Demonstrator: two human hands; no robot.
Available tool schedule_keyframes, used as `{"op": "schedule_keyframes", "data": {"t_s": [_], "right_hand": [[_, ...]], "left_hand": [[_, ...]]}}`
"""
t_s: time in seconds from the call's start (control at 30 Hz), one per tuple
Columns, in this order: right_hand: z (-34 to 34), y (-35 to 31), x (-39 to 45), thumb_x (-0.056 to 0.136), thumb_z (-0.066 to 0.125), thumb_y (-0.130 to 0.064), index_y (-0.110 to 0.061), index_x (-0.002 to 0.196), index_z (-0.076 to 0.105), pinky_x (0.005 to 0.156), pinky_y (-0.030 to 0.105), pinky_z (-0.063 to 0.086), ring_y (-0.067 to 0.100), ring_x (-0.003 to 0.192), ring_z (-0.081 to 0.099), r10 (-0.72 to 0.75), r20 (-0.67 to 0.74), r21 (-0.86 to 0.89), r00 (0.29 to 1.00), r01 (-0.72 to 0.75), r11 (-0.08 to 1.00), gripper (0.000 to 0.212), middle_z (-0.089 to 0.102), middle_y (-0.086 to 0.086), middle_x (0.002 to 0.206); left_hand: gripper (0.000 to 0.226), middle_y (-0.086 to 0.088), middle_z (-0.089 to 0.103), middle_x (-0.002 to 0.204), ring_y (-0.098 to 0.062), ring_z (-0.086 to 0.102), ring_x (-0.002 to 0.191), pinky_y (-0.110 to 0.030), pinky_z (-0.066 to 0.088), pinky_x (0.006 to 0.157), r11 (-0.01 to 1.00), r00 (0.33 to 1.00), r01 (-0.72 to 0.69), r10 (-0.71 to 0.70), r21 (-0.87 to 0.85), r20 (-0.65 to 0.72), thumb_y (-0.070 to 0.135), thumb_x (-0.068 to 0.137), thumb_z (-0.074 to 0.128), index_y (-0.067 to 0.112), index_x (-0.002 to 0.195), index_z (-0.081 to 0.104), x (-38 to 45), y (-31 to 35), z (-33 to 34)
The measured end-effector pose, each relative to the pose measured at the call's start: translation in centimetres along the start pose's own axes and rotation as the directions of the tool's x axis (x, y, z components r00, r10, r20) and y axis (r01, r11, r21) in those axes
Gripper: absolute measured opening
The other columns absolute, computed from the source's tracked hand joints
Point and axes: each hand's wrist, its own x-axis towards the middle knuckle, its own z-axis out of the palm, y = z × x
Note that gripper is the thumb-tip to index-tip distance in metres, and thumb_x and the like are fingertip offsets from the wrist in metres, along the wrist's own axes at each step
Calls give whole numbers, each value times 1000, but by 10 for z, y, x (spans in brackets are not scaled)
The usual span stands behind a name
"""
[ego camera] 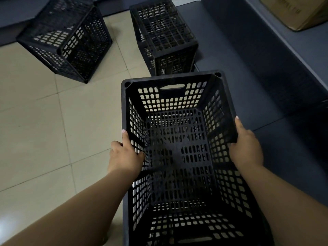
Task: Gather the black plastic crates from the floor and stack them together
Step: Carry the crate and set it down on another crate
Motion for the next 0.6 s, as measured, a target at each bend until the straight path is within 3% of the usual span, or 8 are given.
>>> {"op": "schedule_keyframes", "data": {"t_s": [0.13,0.23,0.37,0.6], "right_hand": [[1,2,-2,89,56,-1,-38,152,7,71,40,50,25,87,52,5,-2,-48,1000,-5,999,88,51,12,116],[-1,-6,-5,90,58,-7,-32,153,7,76,44,50,29,101,50,14,12,-160,1000,-12,987,85,45,13,127],[-3,-34,-14,86,64,-17,-22,149,28,100,48,36,32,124,36,-46,-169,-258,985,0,966,72,35,13,142],[4,-94,-36,91,55,-22,-23,142,44,99,42,38,25,123,42,-134,-133,-195,982,107,975,52,46,4,139]], "left_hand": [[88,-17,34,132,-32,44,116,-39,40,96,1000,1000,-11,10,15,25,33,91,57,18,153,-4,-1,-4,-3],[87,-18,33,135,-33,41,120,-40,38,100,999,999,0,-2,46,39,39,91,55,16,153,-1,2,1,-8],[75,-15,32,135,-33,37,122,-41,38,98,996,1000,2,-2,93,-7,43,92,49,16,151,12,6,10,-19],[64,-11,32,134,-31,36,120,-41,38,94,992,986,-111,117,57,-120,37,90,51,19,145,23,19,8,-56]]}}
